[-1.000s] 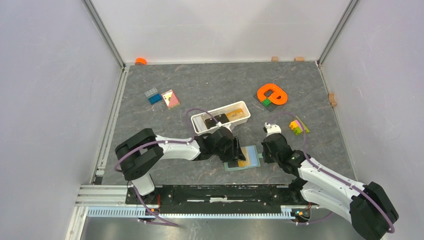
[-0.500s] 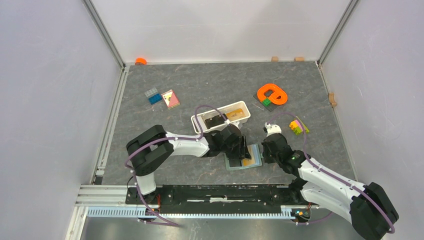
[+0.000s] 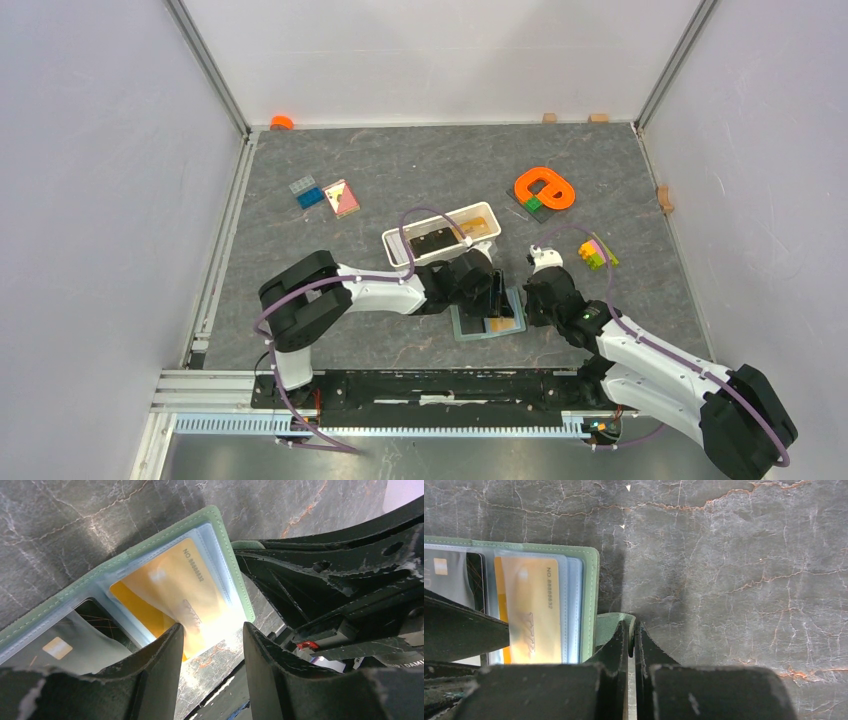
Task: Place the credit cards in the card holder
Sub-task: Insert the credit card into the card holder, then close the card holder at the center of the board.
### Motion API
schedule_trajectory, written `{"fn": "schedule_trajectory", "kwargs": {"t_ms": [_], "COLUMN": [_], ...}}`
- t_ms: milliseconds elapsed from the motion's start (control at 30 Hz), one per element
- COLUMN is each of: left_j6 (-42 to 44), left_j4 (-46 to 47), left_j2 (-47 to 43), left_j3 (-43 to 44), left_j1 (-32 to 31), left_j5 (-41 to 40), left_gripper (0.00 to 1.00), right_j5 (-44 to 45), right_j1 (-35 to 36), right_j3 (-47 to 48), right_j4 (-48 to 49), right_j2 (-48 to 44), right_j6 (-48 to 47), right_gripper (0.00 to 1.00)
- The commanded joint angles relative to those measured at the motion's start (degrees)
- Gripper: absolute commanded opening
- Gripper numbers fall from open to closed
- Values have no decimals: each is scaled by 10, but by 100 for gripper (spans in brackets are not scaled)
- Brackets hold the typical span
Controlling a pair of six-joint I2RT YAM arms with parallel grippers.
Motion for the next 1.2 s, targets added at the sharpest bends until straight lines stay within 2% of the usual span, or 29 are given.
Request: {"fn": "schedule_trajectory", "kwargs": {"t_ms": [0,100,233,433,567,833,967,1167], "left_j6": [28,43,61,65,58,14,5,-10], "left_j4": [39,30,-6,-57,-71,56,77,80], "left_j2": [-15,-54,-107,-189,-211,-230,-273,-336], "left_j3": [-1,-25,-53,-111,-149,-240,-279,-347], "left_j1": [-4,-3,-3,3,14,35,53,103], "left_j5": [-7,-27,-49,-89,-93,-64,-64,-23], "left_gripper": [54,56,65,72,74,69,69,69], "right_j5": [15,15,24,40,14,-110,-109,-98], "right_j1": [2,2,2,2,4,43,102,168], "right_j3": [1,18,47,101,135,138,126,132], "right_j4": [-15,-25,-48,-85,-88,-31,4,56], "right_j2": [-9,-19,-23,-25,-34,-27,-4,39], "right_j6": [5,2,-4,-22,-40,-30,3,36], "right_gripper": [0,0,0,0,0,0,0,0]}}
